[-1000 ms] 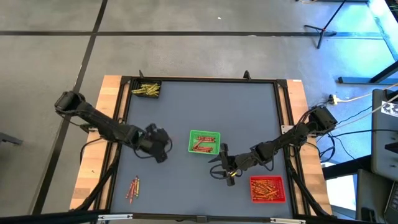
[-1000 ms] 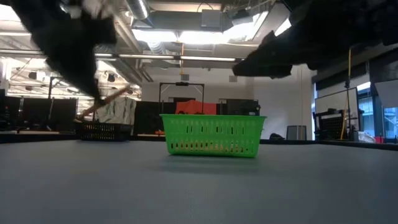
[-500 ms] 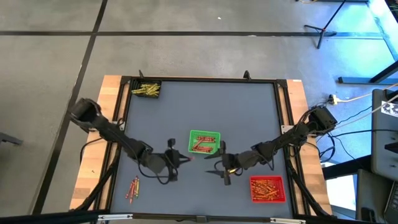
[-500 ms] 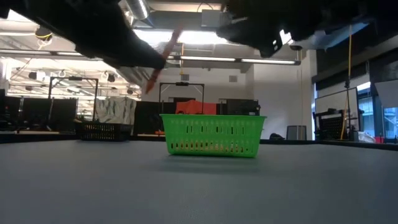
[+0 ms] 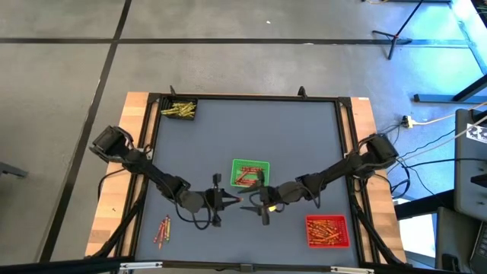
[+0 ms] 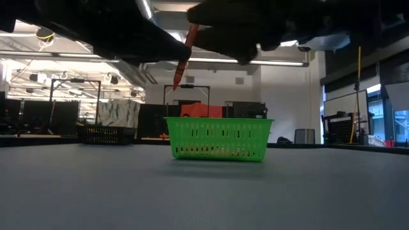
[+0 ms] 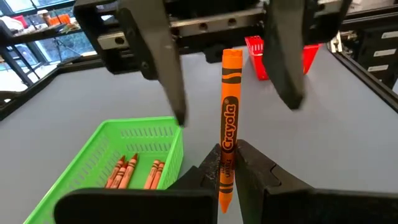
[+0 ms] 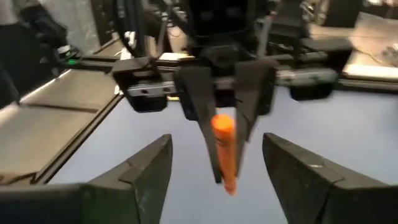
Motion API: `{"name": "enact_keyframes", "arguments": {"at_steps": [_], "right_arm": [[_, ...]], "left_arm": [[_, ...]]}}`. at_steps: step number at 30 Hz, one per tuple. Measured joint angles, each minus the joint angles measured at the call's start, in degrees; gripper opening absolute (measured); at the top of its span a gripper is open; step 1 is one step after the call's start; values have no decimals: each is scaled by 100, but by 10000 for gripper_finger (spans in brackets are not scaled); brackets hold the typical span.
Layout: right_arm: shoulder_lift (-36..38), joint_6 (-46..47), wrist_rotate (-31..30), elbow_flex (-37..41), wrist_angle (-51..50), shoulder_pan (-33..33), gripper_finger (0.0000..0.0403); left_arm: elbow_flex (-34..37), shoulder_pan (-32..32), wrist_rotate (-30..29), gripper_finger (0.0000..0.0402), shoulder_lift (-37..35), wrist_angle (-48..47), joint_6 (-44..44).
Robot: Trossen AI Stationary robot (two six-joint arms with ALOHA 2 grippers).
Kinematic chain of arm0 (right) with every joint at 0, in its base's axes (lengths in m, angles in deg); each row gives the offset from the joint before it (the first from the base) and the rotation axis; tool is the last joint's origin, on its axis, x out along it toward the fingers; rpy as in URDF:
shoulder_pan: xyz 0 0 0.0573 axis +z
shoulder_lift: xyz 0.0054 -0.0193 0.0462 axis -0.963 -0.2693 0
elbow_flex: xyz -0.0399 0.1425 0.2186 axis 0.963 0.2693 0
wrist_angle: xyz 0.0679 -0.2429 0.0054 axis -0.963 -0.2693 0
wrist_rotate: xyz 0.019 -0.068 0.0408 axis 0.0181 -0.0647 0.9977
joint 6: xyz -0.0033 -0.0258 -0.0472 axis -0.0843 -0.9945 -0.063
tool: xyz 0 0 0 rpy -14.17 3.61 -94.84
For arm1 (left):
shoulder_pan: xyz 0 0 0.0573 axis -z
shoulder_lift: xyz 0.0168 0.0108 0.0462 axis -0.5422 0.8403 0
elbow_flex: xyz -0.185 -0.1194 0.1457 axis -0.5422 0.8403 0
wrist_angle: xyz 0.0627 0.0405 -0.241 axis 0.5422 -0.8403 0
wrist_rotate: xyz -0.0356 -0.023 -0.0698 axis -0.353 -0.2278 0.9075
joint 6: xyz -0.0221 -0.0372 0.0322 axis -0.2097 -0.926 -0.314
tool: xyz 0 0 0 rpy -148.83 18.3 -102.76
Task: Sort crayons
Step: Put the orange crayon into the red bin
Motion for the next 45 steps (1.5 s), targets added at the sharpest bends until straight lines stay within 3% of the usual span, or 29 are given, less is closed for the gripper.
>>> {"name": "enact_keyframes", "arguments": {"at_steps": [4, 11, 13, 19, 24, 30, 34, 38, 45], "right_arm": [[-151, -441, 197, -262, -40, 3, 202], [-154, -764, 145, -314, -295, -2, 36], [-153, -788, 146, -314, -302, -2, 15], [-39, -806, 192, -339, -638, 7, 40], [302, -838, 104, -578, -1975, 17, 12], [881, -293, -139, -1218, -4323, 393, 29], [1108, 610, -53, -1877, -6399, 719, 16], [1179, 1879, 443, -2487, -8086, 1055, 18], [1171, 4353, 1006, -2761, -9678, 1943, 24]], "left_arm": [[0, 0, 0, 18, 0, 17, 1], [0, 11, 51, 18, 0, -8, 67], [0, 13, 75, 18, 2, 8, 54], [0, -2, 441, 40, 2, 15, -302], [0, 4, 478, 97, 2, -32, -366], [2, 4, 480, 127, 2, -120, -363], [2, 4, 480, 128, 2, -120, -363], [2, -6, 472, 128, 2, -116, -361], [2, -24, 462, 128, 2, -116, -363]]}}
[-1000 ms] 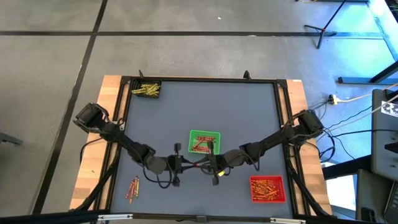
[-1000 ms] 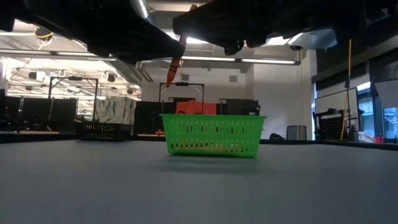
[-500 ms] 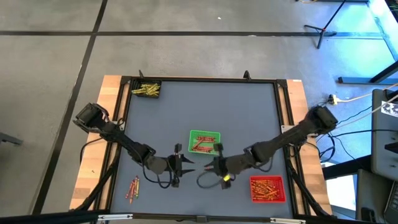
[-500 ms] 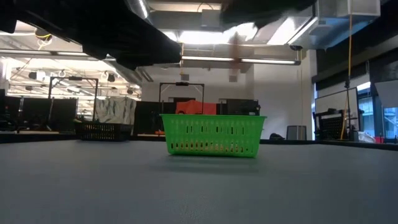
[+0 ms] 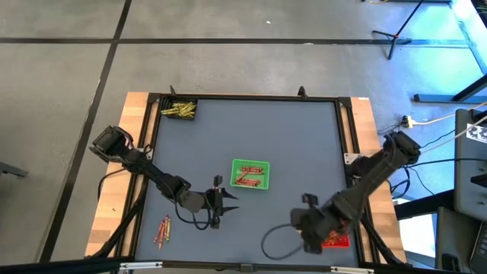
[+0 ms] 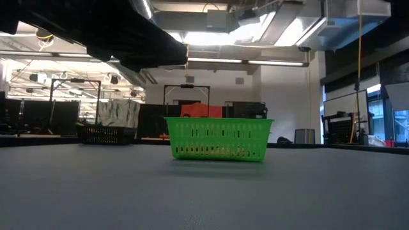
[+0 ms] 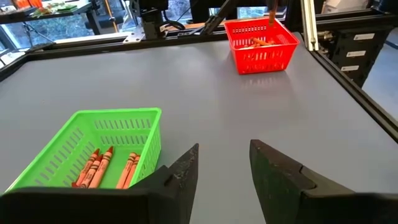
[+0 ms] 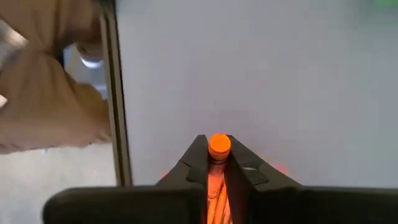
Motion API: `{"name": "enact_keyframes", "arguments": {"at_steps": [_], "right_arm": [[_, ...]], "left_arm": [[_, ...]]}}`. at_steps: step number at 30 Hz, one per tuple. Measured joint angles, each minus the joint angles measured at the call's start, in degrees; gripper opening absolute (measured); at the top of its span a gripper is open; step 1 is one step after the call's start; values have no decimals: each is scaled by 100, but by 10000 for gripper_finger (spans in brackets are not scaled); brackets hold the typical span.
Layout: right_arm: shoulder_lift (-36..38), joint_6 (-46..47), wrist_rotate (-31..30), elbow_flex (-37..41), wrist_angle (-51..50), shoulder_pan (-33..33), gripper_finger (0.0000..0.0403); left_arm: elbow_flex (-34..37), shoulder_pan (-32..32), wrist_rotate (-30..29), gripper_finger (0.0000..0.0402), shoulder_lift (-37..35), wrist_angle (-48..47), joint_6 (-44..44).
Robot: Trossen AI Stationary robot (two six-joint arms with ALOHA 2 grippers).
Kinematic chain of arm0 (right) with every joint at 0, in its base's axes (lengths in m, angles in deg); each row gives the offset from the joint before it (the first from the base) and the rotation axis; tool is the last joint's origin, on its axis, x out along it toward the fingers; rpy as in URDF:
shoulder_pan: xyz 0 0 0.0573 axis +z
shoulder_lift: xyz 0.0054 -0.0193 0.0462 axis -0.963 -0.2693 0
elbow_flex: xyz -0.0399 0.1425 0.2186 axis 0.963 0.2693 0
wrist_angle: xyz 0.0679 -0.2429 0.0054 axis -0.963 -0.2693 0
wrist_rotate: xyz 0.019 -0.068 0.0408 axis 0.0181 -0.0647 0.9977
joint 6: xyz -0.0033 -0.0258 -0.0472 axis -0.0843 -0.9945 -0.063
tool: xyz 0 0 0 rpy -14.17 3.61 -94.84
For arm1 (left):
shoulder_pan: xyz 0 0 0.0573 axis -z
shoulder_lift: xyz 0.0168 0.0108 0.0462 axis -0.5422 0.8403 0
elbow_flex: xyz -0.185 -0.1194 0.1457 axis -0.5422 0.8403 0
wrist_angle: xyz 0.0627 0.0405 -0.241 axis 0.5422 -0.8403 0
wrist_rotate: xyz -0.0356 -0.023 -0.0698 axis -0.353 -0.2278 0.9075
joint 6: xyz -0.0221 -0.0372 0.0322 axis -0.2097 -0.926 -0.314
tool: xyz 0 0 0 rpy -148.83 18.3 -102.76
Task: Sort crayons
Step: Put the orange crayon into the red bin, then put the red crayon into the green bin
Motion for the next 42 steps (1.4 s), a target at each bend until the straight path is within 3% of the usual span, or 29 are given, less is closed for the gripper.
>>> {"name": "enact_keyframes", "arguments": {"at_steps": [5, 12, 21, 24, 30, 34, 38, 42], "right_arm": [[-135, 1470, 27, 13, -801, 654, 15], [-339, 2558, -326, 521, -965, 1222, 60], [-361, 2376, -324, 536, -992, 1169, 161], [-352, 1754, -1309, 386, -659, 1125, 185], [-352, -458, -3746, 387, 728, 1119, 197], [-343, -1733, -4363, 759, 1998, 949, 197], [-343, -2781, -4218, 1344, 3587, 619, 197], [-348, -3564, -3850, 1951, 5206, 305, 198]], "left_arm": [[0, -9, -2, 128, -1, 19, 1], [0, -53, -13, 128, -2, 31, -4], [0, -48, -15, 128, -2, 46, -40], [-1, -48, -15, 128, -2, 73, -139], [-16, 43, 182, 128, -275, -210, -770], [-319, 316, 183, 128, -648, -1910, -1721], [-1056, 640, 249, 128, -809, -4453, -3072], [-1912, 972, 723, 128, -811, -6736, -4696]]}}
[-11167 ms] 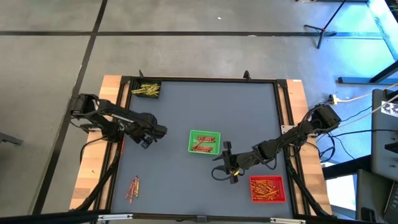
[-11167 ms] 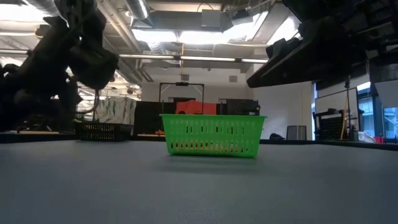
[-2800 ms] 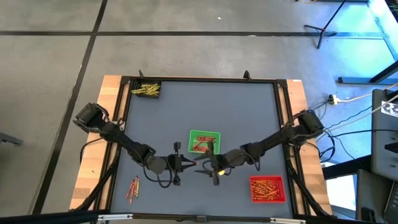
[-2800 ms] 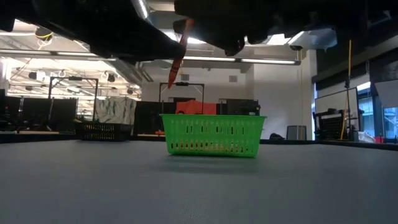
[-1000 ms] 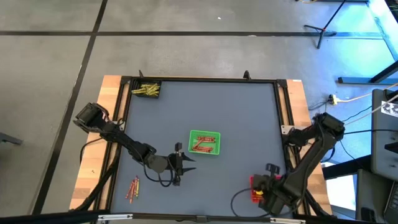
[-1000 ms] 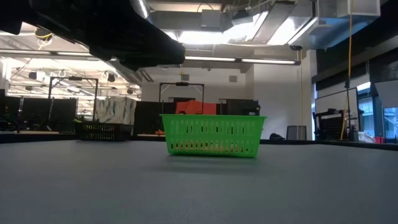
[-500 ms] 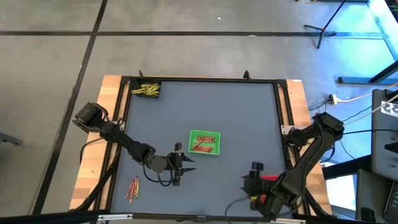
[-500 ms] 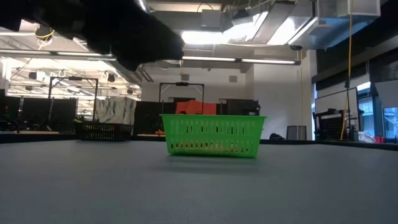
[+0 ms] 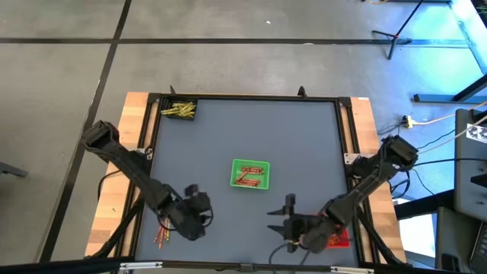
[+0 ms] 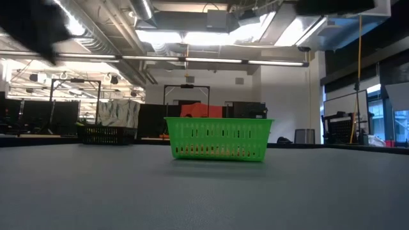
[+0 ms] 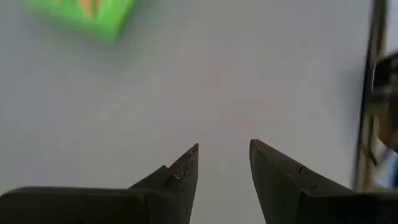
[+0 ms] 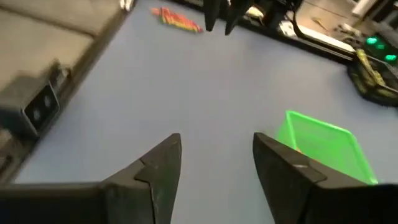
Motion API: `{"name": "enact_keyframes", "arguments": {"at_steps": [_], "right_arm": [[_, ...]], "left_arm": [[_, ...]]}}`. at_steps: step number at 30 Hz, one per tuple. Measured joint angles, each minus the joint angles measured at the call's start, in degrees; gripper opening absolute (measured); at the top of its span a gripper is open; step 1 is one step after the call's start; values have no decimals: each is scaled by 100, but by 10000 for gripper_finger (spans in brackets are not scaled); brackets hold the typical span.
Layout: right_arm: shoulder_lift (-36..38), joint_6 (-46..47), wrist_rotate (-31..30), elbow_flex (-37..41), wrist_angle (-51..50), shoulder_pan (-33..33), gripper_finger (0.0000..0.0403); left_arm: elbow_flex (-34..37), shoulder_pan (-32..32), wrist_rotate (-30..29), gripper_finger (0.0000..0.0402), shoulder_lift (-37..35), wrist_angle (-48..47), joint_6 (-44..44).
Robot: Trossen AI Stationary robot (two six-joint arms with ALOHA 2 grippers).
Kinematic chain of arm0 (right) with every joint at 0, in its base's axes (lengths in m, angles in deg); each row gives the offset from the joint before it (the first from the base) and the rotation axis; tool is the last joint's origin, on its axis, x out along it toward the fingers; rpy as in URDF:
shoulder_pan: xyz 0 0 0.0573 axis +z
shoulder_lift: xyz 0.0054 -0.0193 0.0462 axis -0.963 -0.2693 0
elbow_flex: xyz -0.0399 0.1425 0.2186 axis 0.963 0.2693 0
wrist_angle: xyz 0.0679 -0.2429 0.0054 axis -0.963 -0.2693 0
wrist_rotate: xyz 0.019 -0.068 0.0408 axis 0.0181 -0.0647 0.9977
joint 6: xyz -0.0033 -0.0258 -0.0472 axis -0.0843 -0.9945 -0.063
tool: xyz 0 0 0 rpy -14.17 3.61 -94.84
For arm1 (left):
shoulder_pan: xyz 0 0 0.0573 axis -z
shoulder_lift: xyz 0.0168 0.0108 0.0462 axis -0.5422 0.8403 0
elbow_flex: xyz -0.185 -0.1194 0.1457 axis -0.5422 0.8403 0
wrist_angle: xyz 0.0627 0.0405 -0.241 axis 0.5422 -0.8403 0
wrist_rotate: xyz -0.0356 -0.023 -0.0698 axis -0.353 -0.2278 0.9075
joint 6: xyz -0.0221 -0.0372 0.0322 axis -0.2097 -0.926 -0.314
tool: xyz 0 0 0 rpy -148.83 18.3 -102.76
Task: Sort crayons
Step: Put the red crayon into the green bin
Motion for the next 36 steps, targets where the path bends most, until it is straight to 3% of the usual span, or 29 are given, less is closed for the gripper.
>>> {"name": "enact_keyframes", "arguments": {"at_steps": [3, 8, 15, 19, 24, 32, 36], "right_arm": [[1, -381, 361, 378, 1121, -185, 198], [-98, -672, 760, 706, 2178, -302, 198], [-668, -729, 811, 734, 2834, -291, 198], [-1012, -655, 856, 734, 3153, -291, 198], [-1264, -485, 855, 734, 3301, -291, 198], [-1289, -472, 849, 734, 3427, -291, 198], [-1289, -473, 849, 733, 3434, -291, 198]], "left_arm": [[-356, 283, 566, 128, 0, -1092, -1346], [-468, 868, 1372, 128, 4, -1754, -3361], [-468, 1785, 1557, 128, 26, -2005, -5486], [-467, 2197, 1487, 128, 26, -2265, -6161], [-289, 2519, 1928, 128, 139, -2364, -6805], [187, 2436, 2209, 128, 244, -2177, -6593], [265, 2260, 2663, 128, 254, -2083, -6189]]}}
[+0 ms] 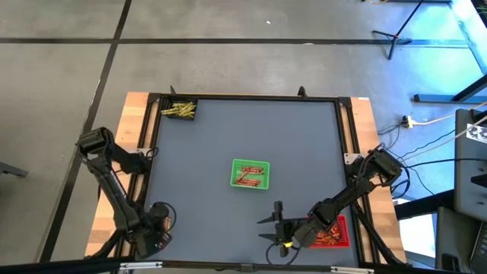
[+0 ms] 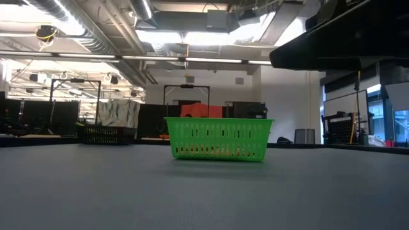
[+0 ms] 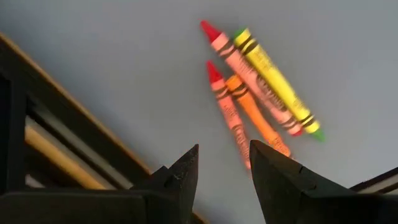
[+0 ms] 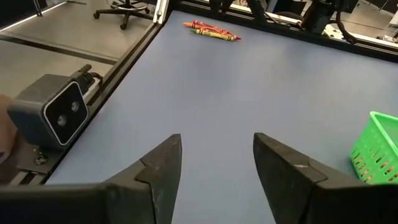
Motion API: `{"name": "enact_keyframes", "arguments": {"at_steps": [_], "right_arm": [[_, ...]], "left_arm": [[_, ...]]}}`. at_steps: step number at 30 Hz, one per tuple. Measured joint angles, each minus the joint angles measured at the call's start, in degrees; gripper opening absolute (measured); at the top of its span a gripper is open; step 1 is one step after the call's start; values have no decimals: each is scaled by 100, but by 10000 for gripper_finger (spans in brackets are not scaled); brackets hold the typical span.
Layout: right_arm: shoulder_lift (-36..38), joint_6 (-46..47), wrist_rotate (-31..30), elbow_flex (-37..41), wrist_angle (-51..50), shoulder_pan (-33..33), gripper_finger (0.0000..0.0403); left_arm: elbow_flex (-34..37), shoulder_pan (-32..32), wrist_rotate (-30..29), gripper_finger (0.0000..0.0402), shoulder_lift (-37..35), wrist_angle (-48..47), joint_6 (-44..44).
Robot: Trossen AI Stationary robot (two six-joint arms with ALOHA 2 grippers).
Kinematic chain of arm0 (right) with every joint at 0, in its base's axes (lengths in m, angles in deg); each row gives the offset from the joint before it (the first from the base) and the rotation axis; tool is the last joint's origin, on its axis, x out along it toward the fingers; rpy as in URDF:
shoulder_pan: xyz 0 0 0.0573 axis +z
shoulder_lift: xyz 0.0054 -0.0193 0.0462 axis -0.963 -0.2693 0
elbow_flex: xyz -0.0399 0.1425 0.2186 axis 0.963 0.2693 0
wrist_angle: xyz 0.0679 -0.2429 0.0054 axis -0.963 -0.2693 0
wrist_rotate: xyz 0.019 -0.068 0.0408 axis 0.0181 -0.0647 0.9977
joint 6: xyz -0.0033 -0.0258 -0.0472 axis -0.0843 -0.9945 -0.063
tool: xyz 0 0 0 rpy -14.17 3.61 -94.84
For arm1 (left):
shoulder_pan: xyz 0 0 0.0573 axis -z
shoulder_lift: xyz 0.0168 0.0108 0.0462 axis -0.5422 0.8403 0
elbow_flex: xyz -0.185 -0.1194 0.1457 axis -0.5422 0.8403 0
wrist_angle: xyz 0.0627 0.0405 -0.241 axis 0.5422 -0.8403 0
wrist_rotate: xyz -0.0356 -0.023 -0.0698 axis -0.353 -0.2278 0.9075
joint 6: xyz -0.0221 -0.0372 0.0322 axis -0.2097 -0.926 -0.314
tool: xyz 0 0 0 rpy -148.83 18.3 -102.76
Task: Sort crayons
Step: Put the red crayon into the green bin
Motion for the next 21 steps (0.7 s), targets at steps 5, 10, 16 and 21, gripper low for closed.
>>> {"name": "enact_keyframes", "arguments": {"at_steps": [5, 10, 16, 21], "right_arm": [[0, -2, -9, -1, 0, 0, 198], [0, -13, -15, -1, -3, 0, 198], [0, -14, -13, -1, -22, -44, 198], [0, -13, -9, -1, -22, -48, 198]], "left_arm": [[27, -161, 160, 128, 4, 18, 443], [27, -371, 127, 128, 4, 134, 775], [28, -596, 430, 128, 4, -78, 1288], [30, -623, 376, 128, 4, -64, 1455]]}}
